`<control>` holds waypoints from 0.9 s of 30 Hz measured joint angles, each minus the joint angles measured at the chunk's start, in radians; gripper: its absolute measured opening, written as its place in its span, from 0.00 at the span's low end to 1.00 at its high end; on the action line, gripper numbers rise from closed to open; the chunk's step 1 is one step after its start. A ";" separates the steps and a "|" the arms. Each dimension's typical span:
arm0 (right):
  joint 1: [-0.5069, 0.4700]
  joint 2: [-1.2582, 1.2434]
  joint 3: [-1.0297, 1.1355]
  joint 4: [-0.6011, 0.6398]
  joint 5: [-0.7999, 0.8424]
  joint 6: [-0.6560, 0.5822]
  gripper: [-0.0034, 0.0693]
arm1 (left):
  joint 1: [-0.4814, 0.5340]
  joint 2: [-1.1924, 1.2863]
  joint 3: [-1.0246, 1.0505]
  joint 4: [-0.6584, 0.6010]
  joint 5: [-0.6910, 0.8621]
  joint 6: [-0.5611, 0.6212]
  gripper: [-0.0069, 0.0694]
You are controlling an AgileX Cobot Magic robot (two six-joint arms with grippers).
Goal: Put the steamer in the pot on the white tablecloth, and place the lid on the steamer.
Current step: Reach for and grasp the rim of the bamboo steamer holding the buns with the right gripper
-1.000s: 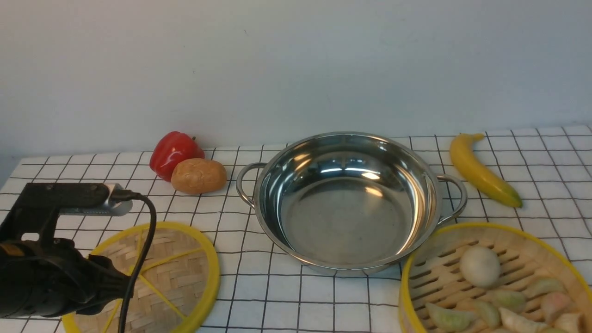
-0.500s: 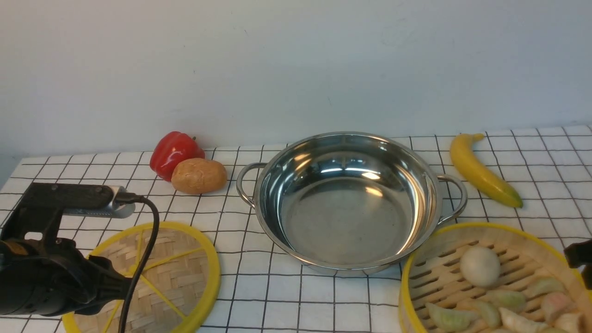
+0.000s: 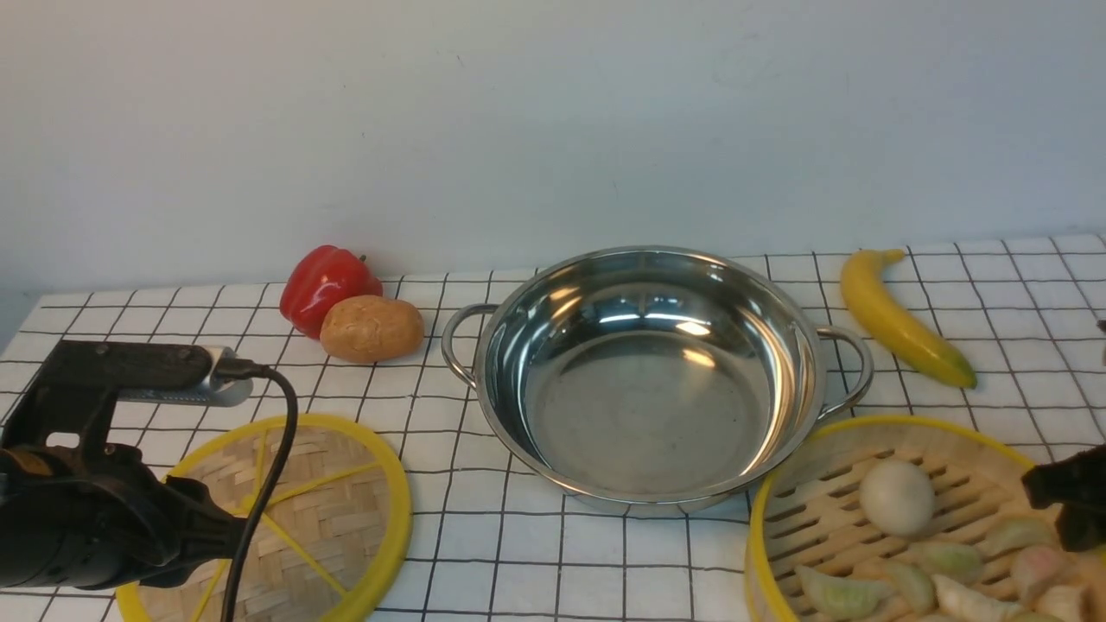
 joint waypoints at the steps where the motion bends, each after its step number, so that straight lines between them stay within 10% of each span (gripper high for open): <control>1: 0.000 0.004 0.000 0.000 -0.003 0.000 0.38 | 0.000 0.000 0.000 0.000 0.000 0.000 0.41; 27: 0.003 0.038 -0.008 -0.056 -0.001 0.019 0.15 | 0.000 0.000 0.000 0.000 0.000 0.001 0.41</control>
